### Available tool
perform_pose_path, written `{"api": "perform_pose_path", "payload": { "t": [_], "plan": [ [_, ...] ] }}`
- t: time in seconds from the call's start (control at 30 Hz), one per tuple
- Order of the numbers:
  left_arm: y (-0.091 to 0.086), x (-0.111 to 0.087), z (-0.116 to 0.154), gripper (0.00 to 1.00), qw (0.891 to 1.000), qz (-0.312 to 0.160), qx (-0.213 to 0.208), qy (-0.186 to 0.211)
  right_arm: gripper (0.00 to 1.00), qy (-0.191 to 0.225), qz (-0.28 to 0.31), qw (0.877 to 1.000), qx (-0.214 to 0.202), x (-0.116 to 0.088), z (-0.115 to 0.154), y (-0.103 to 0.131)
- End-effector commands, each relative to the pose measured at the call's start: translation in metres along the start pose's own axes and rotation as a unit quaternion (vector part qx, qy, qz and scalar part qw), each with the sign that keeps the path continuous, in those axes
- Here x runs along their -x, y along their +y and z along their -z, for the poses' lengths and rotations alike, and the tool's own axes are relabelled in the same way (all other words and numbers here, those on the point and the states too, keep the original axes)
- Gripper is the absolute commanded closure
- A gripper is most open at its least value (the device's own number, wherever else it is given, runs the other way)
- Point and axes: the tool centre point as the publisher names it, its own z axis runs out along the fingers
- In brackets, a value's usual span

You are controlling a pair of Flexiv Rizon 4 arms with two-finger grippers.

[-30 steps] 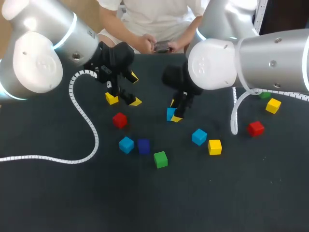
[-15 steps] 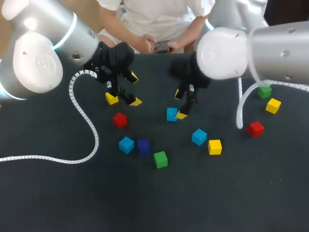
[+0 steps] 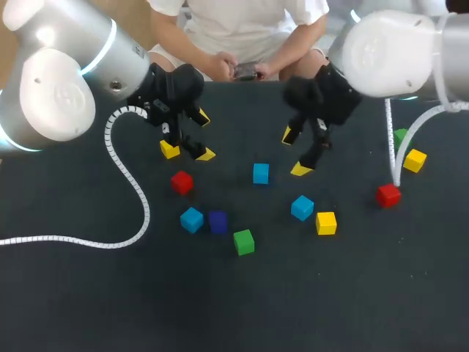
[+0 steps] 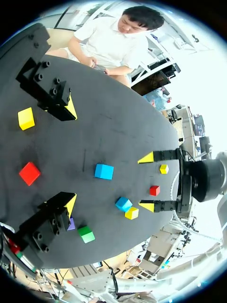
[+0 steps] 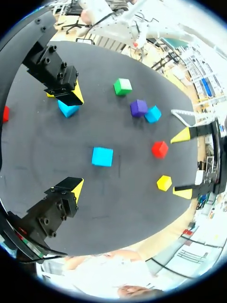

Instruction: Place the blue cubes, place green cubes on the blue cubes, place the yellow cubes on the green cubes, then place the red cubes on the yellow cubes, and place purple cube on the red cubes.

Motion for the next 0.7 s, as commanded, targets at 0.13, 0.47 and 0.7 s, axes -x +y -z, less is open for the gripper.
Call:
{"api": "perform_pose_path", "payload": {
  "t": [0.13,0.47,0.7],
  "plan": [
    [0.001,-0.001,0.0,0.0,1.0,-0.001,0.0,0.0,0.0,-0.007,0.039,0.999,0.026,-0.007,0.009,0.012],
    [0.001,-0.001,0.0,0.0,1.0,-0.001,0.0,0.0,0.0,-0.004,0.054,0.997,0.047,-0.015,0.01,0.026],
    [0.001,-0.001,0.0,0.0,1.0,-0.001,0.0,0.0,0.0,0.01,0.066,0.997,0.04,-0.014,0.006,0.036]
  ]
}}
